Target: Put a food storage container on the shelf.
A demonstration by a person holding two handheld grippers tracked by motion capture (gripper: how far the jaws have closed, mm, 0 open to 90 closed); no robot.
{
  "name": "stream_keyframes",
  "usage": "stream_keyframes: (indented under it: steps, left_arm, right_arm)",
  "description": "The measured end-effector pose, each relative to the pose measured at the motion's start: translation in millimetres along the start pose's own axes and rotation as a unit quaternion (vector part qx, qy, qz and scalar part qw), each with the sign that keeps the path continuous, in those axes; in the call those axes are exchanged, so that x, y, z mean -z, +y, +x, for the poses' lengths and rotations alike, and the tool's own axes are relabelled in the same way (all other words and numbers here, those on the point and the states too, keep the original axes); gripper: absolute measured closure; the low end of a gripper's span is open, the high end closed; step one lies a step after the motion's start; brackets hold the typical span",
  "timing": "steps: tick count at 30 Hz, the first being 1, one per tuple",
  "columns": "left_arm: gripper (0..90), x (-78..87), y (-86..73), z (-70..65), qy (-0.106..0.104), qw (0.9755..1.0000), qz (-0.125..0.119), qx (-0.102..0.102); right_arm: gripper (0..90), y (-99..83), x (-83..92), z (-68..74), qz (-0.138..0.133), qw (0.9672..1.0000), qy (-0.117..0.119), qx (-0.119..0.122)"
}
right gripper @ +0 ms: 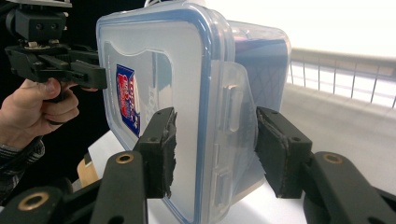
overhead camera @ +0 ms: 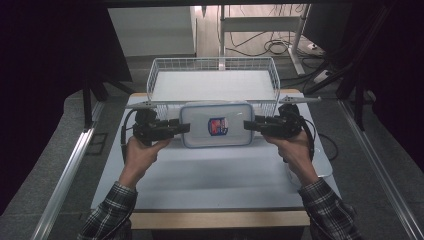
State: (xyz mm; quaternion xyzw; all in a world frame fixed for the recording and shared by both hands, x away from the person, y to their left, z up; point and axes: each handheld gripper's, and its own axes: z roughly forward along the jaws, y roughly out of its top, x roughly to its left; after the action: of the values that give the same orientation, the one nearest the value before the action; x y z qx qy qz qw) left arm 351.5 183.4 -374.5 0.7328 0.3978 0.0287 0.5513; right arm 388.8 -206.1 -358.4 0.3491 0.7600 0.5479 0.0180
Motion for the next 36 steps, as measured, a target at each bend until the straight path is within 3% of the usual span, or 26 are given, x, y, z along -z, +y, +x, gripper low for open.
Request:
stream_keyframes:
  steps: [11, 16, 26, 29, 34, 36]
  left_arm:
    - [53.4, 6.6, 48.3, 13.5, -0.005, 0.9999, -0.012, -0.005]
    - [53.4, 8.5, 69.3, 24.1, -0.005, 0.9997, -0.022, 0.003]
    - [53.4, 5.7, 93.5, 39.9, -0.004, 0.9995, -0.032, 0.008]
    - [53.4, 2.5, 98.6, 46.6, -0.005, 0.9991, -0.039, 0.016]
    - [53.2, -7.2, 98.6, 57.9, -0.006, 0.9991, -0.031, 0.028]
    - [53.4, -9.9, 98.0, 63.3, -0.013, 0.9981, -0.041, 0.044]
  right_arm:
    - [50.1, 44.8, -2.5, -2.4, -0.008, 0.9999, -0.005, 0.005]
    - [50.1, 63.9, -9.3, -8.3, -0.01, 0.9999, -0.004, -0.004]
    - [50.1, 86.3, -19.7, -20.3, -0.019, 0.9998, -0.002, -0.009]
    - [50.0, 92.5, -23.4, -24.6, -0.021, 0.9997, -0.004, -0.014]
    - [49.7, 97.4, -30.6, -35.3, -0.02, 0.9995, -0.009, -0.024]
    - [49.8, 98.9, -33.8, -42.5, -0.024, 0.999, -0.006, -0.036]
